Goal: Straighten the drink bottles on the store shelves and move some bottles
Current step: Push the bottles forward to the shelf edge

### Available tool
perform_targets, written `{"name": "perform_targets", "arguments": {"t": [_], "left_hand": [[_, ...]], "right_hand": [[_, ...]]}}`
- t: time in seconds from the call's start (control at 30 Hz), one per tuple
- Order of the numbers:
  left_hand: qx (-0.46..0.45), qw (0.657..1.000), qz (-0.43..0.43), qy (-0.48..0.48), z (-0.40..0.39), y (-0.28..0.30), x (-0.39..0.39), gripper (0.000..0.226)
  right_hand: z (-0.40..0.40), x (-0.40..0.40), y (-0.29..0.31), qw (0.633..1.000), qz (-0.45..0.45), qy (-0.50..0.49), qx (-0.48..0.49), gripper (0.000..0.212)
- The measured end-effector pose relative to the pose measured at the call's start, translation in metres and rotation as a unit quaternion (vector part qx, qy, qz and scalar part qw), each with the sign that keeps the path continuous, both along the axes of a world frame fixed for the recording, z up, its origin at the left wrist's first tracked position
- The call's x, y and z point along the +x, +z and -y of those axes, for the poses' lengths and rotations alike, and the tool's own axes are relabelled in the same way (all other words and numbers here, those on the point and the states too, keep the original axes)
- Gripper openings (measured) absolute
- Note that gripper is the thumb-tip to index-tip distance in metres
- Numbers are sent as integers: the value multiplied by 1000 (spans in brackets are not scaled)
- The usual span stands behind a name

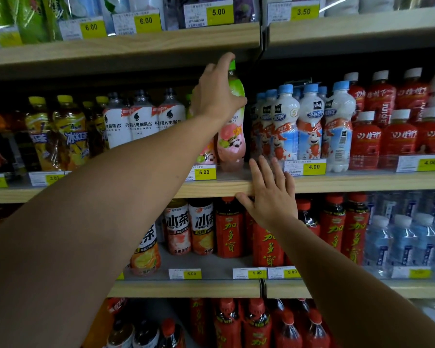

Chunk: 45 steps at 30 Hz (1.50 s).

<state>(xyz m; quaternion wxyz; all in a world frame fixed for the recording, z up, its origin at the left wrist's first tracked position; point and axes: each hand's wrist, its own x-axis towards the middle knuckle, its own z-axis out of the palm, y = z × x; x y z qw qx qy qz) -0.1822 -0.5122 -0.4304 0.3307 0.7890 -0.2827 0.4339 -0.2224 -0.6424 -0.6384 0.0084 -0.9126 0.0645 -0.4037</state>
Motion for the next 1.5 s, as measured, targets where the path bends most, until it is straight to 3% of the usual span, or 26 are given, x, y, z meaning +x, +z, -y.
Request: {"name": "perform_targets", "arguments": {"t": [0.63, 0.93, 1.23, 1.37, 1.5], "left_hand": [[101, 992, -24, 66, 12, -24, 22, 89], [206, 958, 12, 199, 11, -22, 33, 95], [200, 970, 28, 138, -18, -40, 21, 84], [169, 984, 47, 45, -60, -80, 1, 76], [170, 985, 17, 23, -114, -133, -2, 67]], "right_hand": [[-1, -1, 0, 1000, 2, 0, 0, 84], [-1, -1, 1, 1000, -4, 0, 4, 85], [-2, -3, 2, 1000, -8, -7, 4, 84], [-4, -5, 4, 1000, -16, -14, 7, 83], [-30, -13, -6, 999, 17, -15, 43, 73]]}}
